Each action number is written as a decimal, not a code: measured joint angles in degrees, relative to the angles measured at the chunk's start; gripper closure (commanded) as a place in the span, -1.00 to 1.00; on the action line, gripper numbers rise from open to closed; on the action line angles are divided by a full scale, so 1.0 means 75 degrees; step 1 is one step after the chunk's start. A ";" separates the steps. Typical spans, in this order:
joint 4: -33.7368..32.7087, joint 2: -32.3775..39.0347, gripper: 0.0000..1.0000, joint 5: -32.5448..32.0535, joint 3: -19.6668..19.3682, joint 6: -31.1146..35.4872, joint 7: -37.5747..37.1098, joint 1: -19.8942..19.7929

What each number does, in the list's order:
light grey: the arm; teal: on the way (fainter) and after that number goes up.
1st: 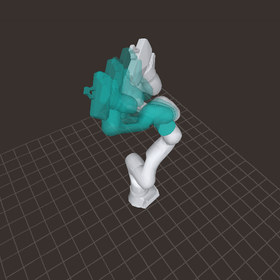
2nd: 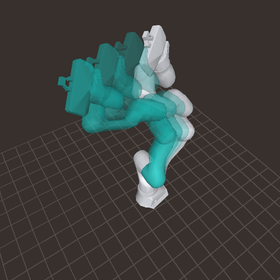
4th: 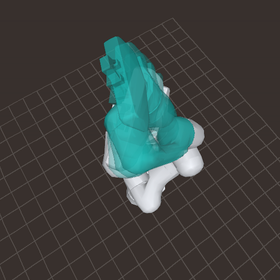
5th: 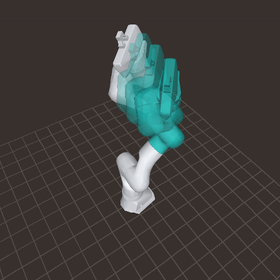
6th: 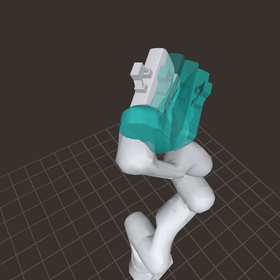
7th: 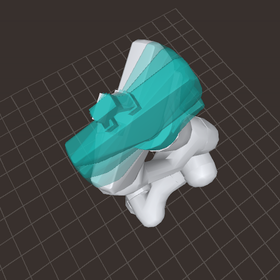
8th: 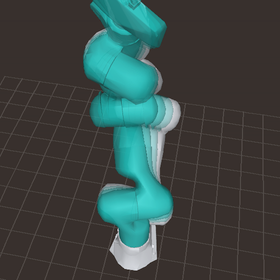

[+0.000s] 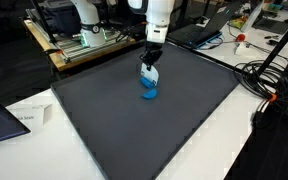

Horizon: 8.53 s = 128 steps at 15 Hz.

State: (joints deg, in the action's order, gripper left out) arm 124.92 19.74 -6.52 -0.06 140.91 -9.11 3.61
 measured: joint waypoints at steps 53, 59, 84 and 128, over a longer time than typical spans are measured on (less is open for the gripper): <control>0.0932 -0.1597 0.98 0.0205 -0.0566 -0.0600 0.0679 -0.0418; 0.0561 -0.2005 0.98 0.0238 -0.0552 -0.1864 0.0079 -0.0427; -0.4949 0.1660 0.98 -0.1480 -0.0218 -0.6869 -0.7882 0.0820; -0.6364 0.2961 0.98 -0.1908 -0.0889 -0.7112 -0.5648 0.1726</control>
State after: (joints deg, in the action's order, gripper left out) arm 77.19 41.95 -20.83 -6.72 87.57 -51.46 16.56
